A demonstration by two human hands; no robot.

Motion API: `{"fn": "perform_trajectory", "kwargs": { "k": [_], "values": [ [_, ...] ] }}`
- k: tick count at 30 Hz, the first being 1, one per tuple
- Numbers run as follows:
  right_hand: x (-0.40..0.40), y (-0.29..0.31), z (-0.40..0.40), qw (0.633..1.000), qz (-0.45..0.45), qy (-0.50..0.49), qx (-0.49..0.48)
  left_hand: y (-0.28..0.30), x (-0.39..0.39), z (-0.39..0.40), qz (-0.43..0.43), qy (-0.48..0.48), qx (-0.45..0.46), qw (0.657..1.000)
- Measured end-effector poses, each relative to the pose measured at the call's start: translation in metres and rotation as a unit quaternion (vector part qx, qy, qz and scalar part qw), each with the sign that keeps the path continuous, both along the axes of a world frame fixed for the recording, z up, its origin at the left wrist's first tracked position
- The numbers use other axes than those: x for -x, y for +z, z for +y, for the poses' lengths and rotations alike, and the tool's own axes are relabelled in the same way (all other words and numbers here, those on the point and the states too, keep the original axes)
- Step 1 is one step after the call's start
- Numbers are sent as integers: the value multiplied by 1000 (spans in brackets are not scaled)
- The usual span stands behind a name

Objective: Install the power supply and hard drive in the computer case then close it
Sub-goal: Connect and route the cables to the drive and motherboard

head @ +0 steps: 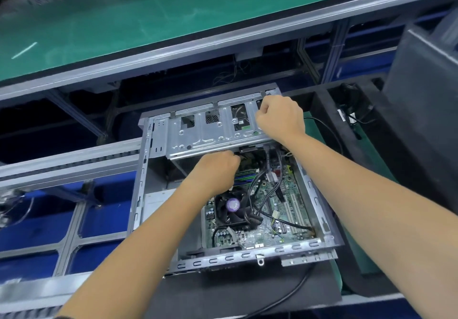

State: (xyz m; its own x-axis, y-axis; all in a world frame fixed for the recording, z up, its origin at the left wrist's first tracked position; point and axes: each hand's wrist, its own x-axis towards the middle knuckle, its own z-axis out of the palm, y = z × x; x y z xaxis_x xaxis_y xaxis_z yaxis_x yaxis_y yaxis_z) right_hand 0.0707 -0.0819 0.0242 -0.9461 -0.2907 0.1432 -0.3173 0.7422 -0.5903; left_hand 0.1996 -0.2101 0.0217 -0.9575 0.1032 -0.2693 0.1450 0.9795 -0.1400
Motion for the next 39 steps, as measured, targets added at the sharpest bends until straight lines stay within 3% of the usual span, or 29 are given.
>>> {"fn": "perform_trajectory", "kwargs": {
  "k": [3,5,6,8,11,15,20,25,30,36,39],
  "values": [
    [0,-1,2,1000,4,8,2,3,-4,-7,5,-33,-172,985],
    [1,-2,2,1000,5,7,-2,6,-4,-10,-106,-33,-331,937],
    [2,-2,1,1000,5,6,-4,5,-4,-9,-174,-50,-343,922],
    [3,-2,1,1000,4,4,-8,-5,-6,-2,-273,-77,-281,917],
    [5,-2,0,1000,1,1,-9,-24,-14,16,-249,-113,-238,932],
    [6,-2,-1,1000,1,-3,-10,-29,-12,21,-187,-110,-294,931],
    [7,-2,-2,1000,4,-10,-12,-16,3,11,-213,-37,-383,898],
    [7,-2,-2,1000,0,-12,-10,-10,7,-3,-146,-76,-436,885],
    [7,-1,-3,1000,4,-17,-8,-13,8,-14,-175,-35,-425,888],
    [6,-1,-4,1000,7,-20,-11,-1,1,-35,-175,52,-492,851],
    [6,0,-4,1000,6,-20,-9,7,-1,-30,-206,42,-439,873]
  ]
}}
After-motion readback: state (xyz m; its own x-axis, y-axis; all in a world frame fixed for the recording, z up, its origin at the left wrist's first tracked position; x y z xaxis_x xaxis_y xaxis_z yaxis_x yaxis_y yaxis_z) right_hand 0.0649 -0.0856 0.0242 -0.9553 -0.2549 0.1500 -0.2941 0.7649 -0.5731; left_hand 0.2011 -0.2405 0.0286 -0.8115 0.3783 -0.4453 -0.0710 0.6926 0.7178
